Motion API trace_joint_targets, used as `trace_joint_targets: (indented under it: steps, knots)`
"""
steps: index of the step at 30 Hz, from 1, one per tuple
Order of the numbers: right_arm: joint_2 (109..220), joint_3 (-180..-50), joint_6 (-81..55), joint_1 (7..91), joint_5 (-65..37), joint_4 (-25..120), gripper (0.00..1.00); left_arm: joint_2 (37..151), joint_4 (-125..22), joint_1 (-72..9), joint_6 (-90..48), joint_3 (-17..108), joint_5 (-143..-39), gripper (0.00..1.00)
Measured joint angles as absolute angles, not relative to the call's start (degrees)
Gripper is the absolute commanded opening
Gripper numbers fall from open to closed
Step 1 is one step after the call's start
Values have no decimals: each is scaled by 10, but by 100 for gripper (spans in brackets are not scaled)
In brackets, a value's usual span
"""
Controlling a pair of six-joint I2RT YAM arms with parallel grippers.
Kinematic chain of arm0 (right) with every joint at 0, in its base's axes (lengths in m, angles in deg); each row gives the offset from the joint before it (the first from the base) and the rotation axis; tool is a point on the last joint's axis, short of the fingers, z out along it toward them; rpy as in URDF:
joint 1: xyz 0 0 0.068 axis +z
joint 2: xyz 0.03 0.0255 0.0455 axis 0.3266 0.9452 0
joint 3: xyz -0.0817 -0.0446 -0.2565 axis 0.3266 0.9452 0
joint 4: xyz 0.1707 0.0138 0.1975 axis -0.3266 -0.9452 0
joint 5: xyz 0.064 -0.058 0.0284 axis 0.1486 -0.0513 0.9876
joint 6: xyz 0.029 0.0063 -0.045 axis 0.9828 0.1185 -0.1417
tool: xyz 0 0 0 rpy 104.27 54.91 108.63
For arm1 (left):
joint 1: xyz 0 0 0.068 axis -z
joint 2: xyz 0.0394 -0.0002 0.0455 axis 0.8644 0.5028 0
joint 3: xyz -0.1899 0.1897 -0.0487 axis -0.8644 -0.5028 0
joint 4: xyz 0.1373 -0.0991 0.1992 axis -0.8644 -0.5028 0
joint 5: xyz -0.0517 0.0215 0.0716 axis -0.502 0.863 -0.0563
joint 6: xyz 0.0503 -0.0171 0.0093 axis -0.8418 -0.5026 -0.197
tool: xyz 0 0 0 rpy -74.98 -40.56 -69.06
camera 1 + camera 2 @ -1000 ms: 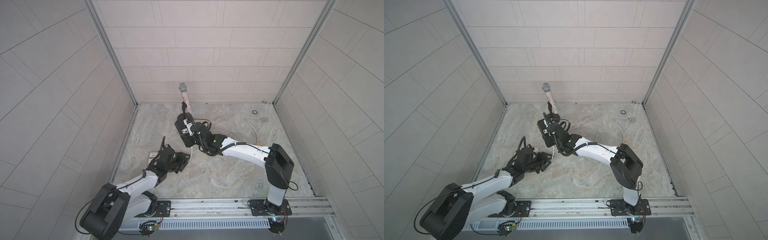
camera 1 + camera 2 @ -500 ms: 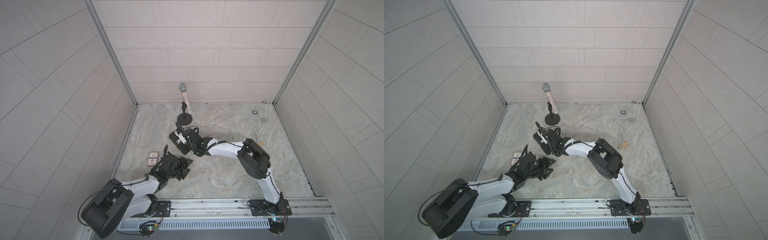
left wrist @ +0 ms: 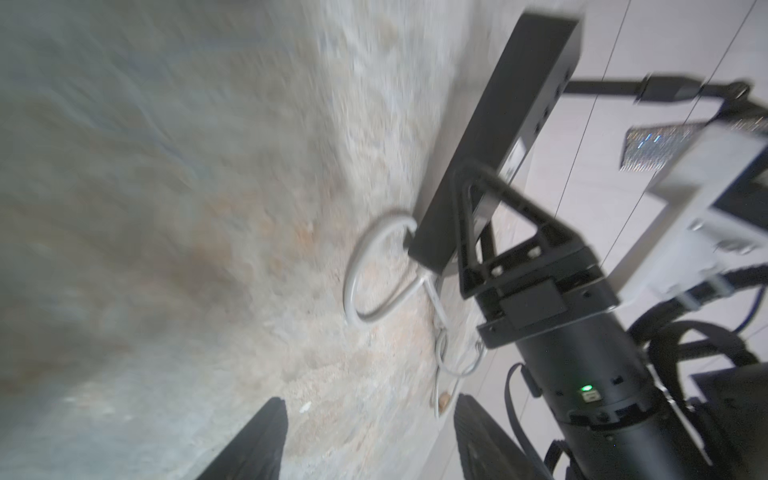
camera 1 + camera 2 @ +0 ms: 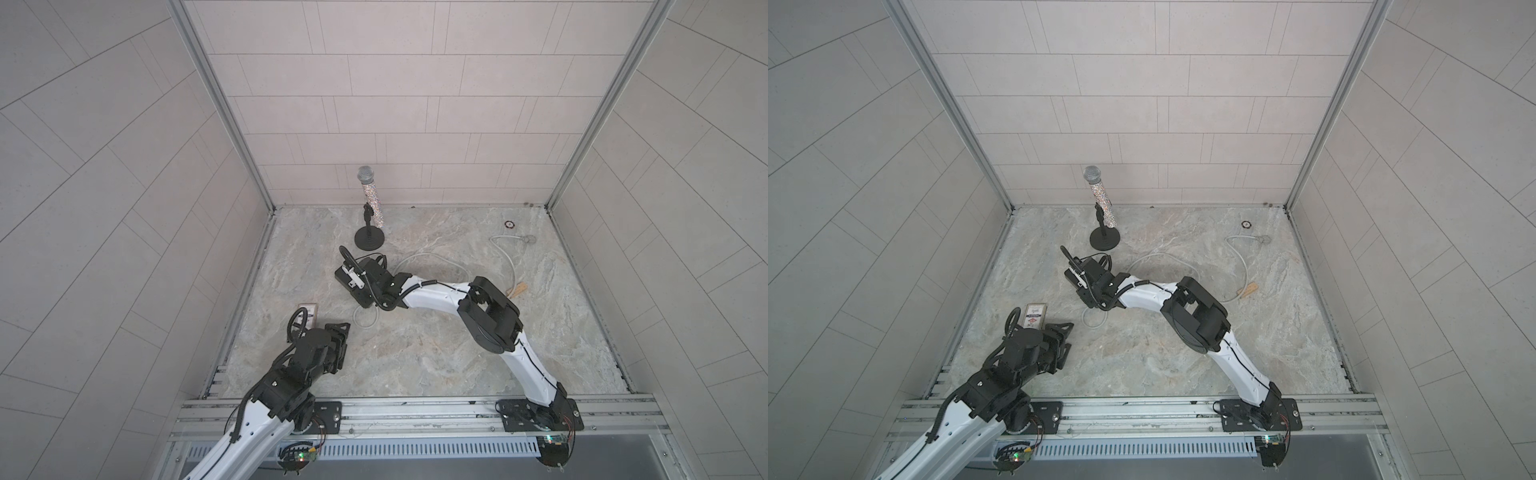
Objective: Unwrap the cord wrapped around the power strip
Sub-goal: Place the power strip at the center of the board, then reset both arms
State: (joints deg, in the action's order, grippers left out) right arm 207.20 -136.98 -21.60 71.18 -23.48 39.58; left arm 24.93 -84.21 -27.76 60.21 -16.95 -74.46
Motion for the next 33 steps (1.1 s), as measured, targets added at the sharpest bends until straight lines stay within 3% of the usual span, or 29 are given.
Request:
trace_joint_targets:
  steps: [7,14,21,25,28,33]
  knots:
    - [2071,-1405,-213,710,-230,347,93,273,-928,-278,522,-90,-634,70]
    - [1978,-1386,-207,704,-222,302,96,431,-913,-304,320,42,-550,72]
    - [1658,-1147,-179,661,-284,314,94,568,-823,-395,105,97,-503,72]
    - [1466,-952,-148,530,-327,332,93,622,-764,-441,3,96,-484,72]
    - [1384,-832,-153,399,-365,344,96,648,-705,-475,-58,84,-479,72]
    - [1393,-701,-171,223,-394,430,98,685,-583,-514,-145,23,-479,73]
